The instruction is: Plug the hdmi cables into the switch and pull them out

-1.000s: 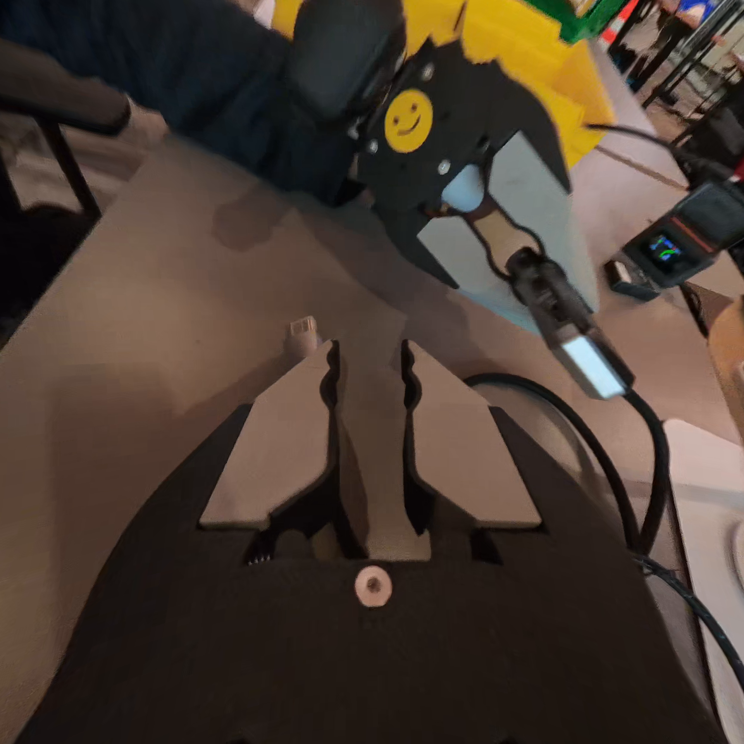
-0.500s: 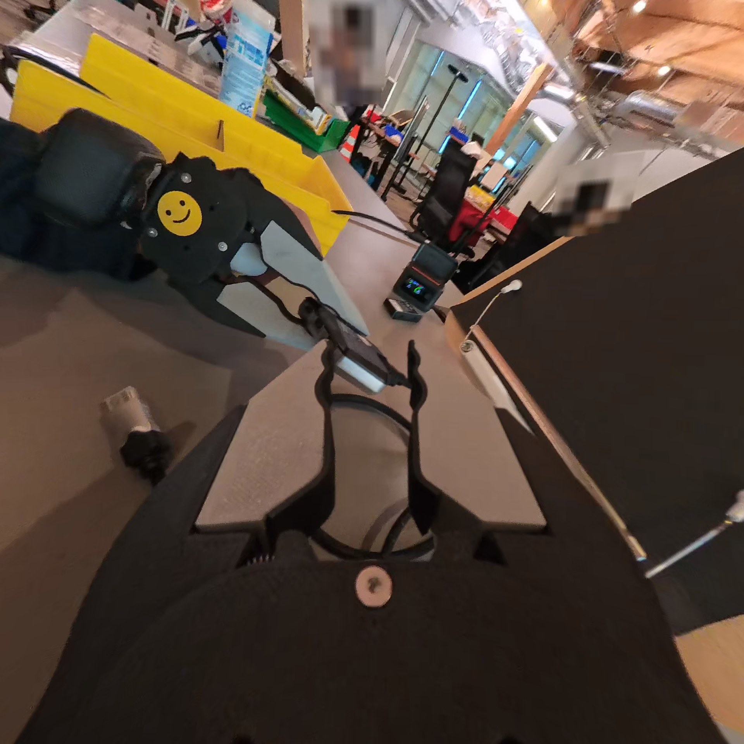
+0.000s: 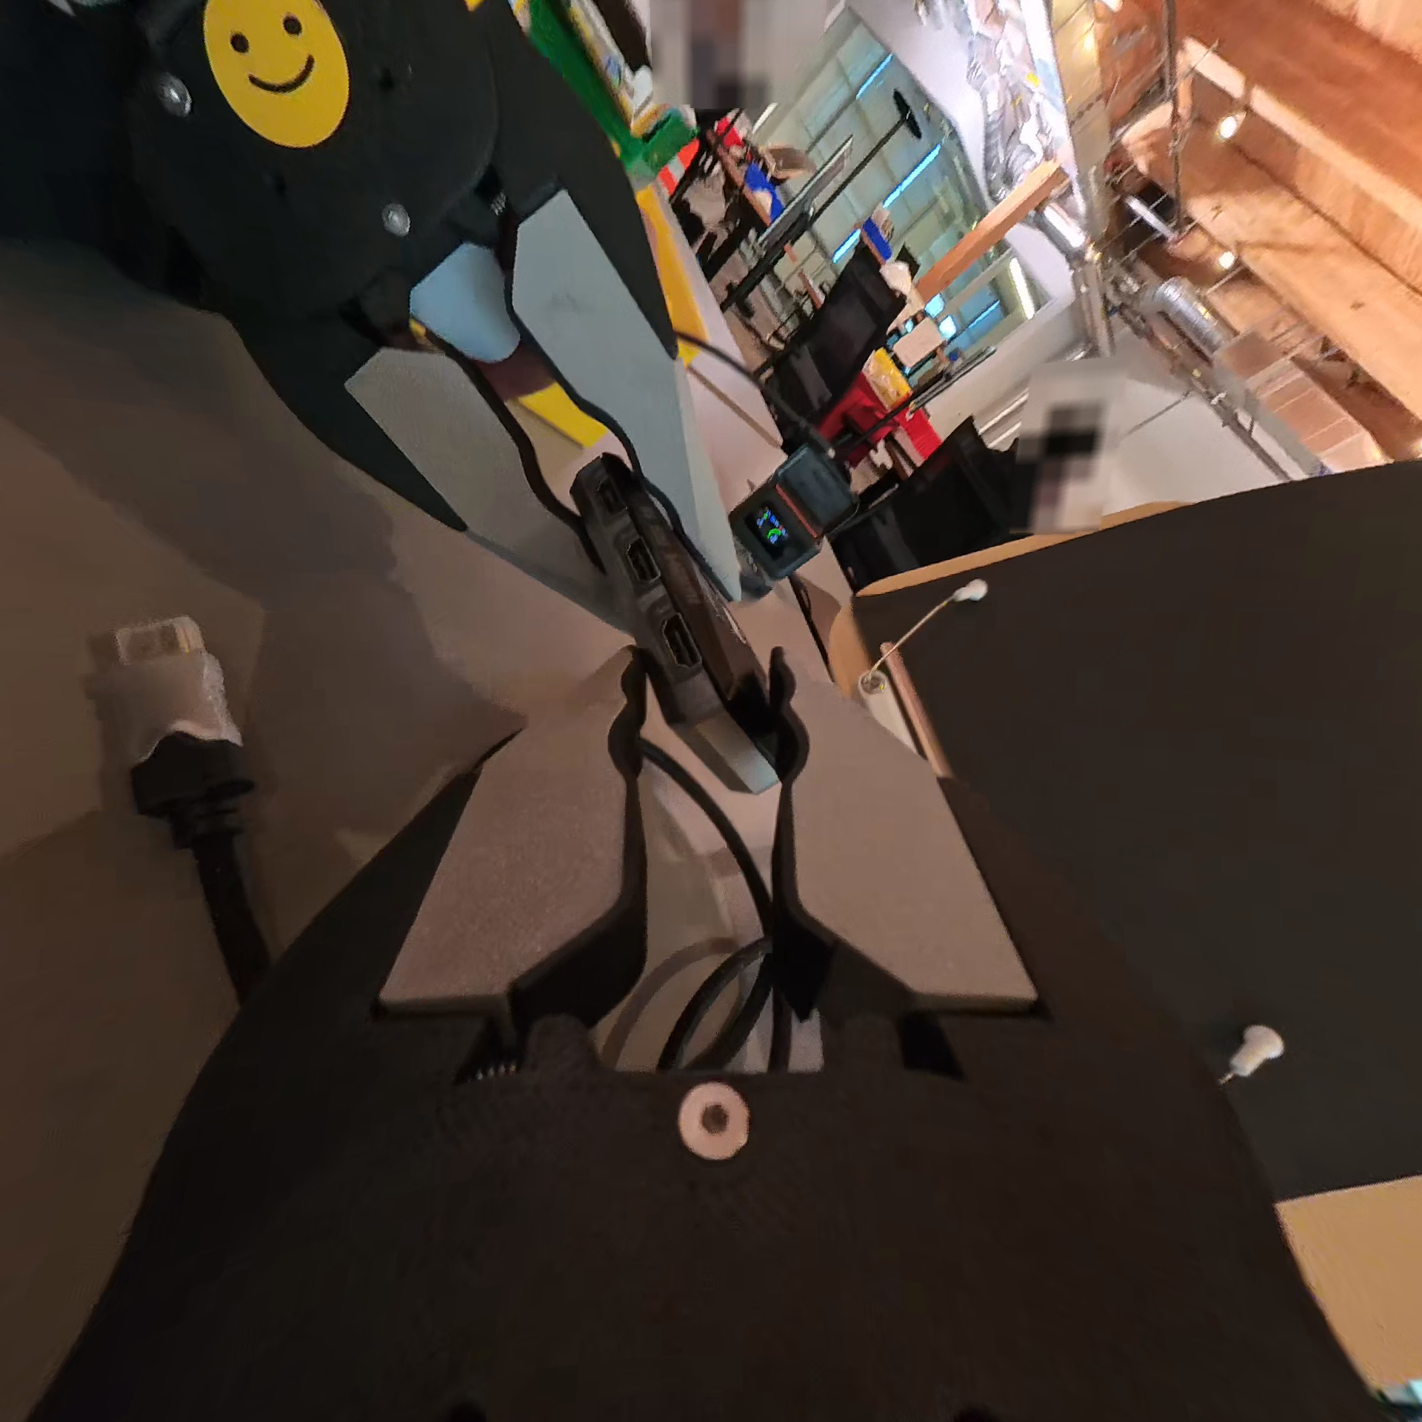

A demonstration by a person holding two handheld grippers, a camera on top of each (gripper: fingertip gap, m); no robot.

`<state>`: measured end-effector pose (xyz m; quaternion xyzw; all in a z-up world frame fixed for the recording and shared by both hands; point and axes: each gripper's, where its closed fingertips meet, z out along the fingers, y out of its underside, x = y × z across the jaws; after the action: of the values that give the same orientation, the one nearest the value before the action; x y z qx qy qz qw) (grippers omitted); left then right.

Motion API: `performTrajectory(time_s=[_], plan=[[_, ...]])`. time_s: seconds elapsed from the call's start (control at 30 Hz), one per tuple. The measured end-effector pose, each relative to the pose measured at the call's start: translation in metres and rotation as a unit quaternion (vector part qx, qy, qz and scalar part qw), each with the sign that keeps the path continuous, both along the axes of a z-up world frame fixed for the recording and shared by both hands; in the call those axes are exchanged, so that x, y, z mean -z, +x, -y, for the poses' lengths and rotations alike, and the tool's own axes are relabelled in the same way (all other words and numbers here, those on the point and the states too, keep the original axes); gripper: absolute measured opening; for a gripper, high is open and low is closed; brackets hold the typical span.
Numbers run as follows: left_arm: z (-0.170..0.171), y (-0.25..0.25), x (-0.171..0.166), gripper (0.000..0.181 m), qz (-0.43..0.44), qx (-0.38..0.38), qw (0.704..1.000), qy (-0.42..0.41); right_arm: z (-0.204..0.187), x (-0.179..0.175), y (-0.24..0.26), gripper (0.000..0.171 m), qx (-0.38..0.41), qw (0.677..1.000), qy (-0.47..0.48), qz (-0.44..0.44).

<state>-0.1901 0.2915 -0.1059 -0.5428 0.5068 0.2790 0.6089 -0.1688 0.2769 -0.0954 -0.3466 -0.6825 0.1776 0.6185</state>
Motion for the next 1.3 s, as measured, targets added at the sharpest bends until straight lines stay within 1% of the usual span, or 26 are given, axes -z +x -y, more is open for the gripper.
performTrajectory(time_s=[0.07, 0.17, 0.27, 0.37, 0.43, 0.53, 0.67, 0.83, 1.03, 1.13, 1.27, 1.3], plan=[[0.003, 0.002, -0.006, 0.021, 0.029, 0.011, 0.999, -0.007, 0.004, -0.009, 0.0, 0.029, -0.017, 0.999, -0.019, -0.023], [0.013, 0.013, -0.013, 0.026, 0.109, 0.065, 0.991, -0.04, 0.01, -0.015, 0.003, 0.028, -0.058, 0.994, -0.087, -0.04], [0.017, 0.016, -0.023, 0.03, 0.193, 0.103, 0.974, -0.053, 0.014, -0.023, 0.006, 0.026, -0.087, 0.986, -0.133, -0.06], [0.022, 0.018, -0.031, 0.031, 0.259, 0.137, 0.954, -0.069, 0.017, -0.03, 0.011, 0.025, -0.122, 0.972, -0.183, -0.081], [0.026, 0.022, -0.035, 0.03, 0.285, 0.158, 0.941, -0.087, 0.02, -0.034, 0.014, 0.025, -0.149, 0.96, -0.219, -0.09], [0.035, 0.028, -0.037, 0.026, 0.301, 0.186, 0.929, -0.111, 0.023, -0.034, 0.018, 0.025, -0.18, 0.945, -0.258, -0.087], [0.032, 0.025, -0.026, 0.025, 0.27, 0.171, 0.94, -0.122, 0.02, -0.02, 0.015, 0.026, -0.171, 0.95, -0.255, -0.057], [0.034, 0.026, -0.022, 0.024, 0.268, 0.177, 0.936, -0.141, 0.021, -0.016, 0.015, 0.026, -0.18, 0.943, -0.275, -0.046], [0.043, 0.036, -0.018, 0.018, 0.263, 0.208, 0.928, -0.162, 0.027, -0.014, 0.019, 0.026, -0.211, 0.928, -0.305, -0.032], [0.045, 0.036, -0.021, 0.018, 0.268, 0.212, 0.925, -0.166, 0.028, -0.017, 0.019, 0.026, -0.212, 0.932, -0.291, -0.041], [0.049, 0.041, -0.031, 0.018, 0.308, 0.239, 0.905, -0.172, 0.034, -0.023, 0.017, 0.023, -0.228, 0.924, -0.301, -0.056], [0.049, 0.045, -0.031, 0.019, 0.31, 0.238, 0.904, -0.174, 0.038, -0.024, 0.016, 0.023, -0.237, 0.922, -0.302, -0.056]])
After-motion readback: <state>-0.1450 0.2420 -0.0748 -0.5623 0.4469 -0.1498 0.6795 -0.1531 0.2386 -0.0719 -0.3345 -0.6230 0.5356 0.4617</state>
